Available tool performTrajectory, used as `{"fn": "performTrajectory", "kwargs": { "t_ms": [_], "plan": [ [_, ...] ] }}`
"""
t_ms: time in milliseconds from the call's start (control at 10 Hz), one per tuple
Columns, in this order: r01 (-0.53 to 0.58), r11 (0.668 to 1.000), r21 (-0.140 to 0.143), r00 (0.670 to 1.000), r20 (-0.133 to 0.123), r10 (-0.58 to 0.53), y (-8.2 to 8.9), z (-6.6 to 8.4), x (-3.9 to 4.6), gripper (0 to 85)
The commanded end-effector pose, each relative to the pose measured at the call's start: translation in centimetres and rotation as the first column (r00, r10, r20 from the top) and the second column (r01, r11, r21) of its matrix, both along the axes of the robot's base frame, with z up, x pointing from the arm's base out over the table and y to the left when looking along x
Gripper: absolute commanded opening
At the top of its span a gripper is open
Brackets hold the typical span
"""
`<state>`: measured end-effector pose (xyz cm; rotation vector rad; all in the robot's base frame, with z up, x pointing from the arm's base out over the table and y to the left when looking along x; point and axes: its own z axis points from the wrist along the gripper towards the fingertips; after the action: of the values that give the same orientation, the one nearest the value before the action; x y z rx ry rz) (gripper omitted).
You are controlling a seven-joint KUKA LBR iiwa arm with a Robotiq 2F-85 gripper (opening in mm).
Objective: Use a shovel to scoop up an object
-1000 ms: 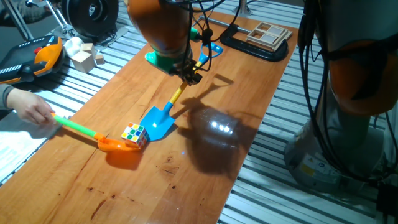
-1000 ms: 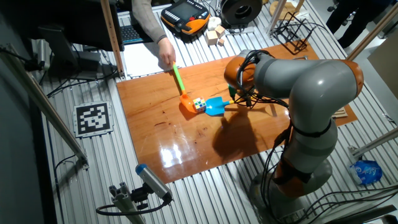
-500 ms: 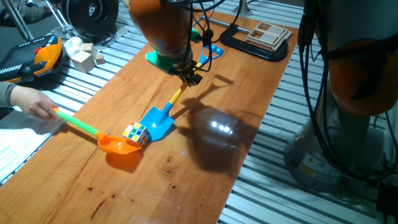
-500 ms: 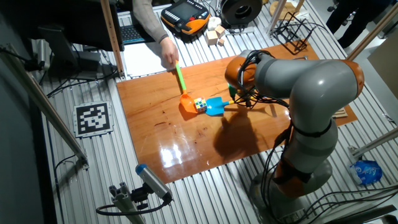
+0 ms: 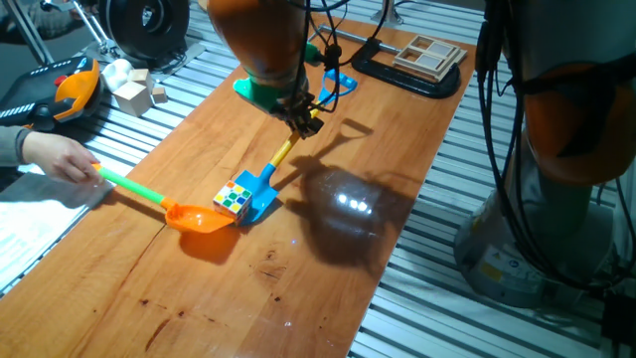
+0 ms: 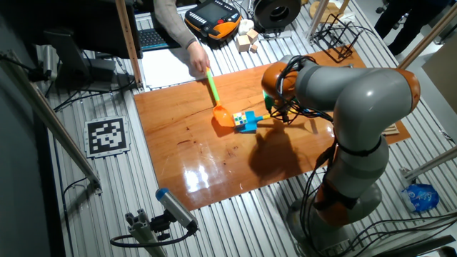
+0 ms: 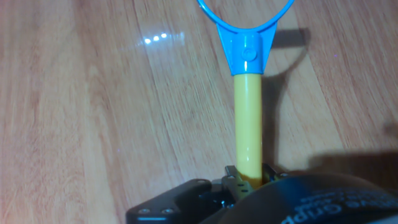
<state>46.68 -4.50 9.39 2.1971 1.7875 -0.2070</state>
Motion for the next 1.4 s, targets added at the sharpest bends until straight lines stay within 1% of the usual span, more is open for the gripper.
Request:
{"fn": "performTrajectory", "kwargs": {
  "t_ms": [0,100,200,300,400,500,600,800,1000,1200,1300],
  "plan": [
    [0.000,1.000,0.015,1.000,-0.004,0.000,0.0,0.0,0.03,0.0],
    [-0.007,0.999,0.034,1.000,-0.017,0.007,-0.2,-0.2,0.09,0.0],
    [-0.002,0.998,0.065,0.999,-0.032,0.004,-0.4,-0.5,0.20,0.0],
    [0.001,0.997,0.074,0.999,-0.046,0.002,-0.5,-0.6,0.25,0.0],
    [-0.003,0.996,0.090,0.998,-0.063,0.008,-0.5,-0.6,0.25,0.0],
    [-0.008,0.994,0.112,0.996,-0.083,0.018,-0.5,-0.7,0.28,0.0],
    [-0.015,0.991,0.135,0.995,-0.095,0.028,-0.4,-0.7,0.28,0.0],
    [-0.050,0.987,0.152,0.992,-0.106,0.067,0.1,-0.4,0.26,0.0],
    [-0.105,0.983,0.153,0.985,-0.121,0.124,0.7,-0.1,0.25,0.0],
    [-0.195,0.969,0.154,0.966,-0.142,0.217,1.4,0.6,0.11,0.0],
    [-0.216,0.964,0.157,0.960,-0.144,0.238,1.6,0.8,0.17,0.0]
  ]
}}
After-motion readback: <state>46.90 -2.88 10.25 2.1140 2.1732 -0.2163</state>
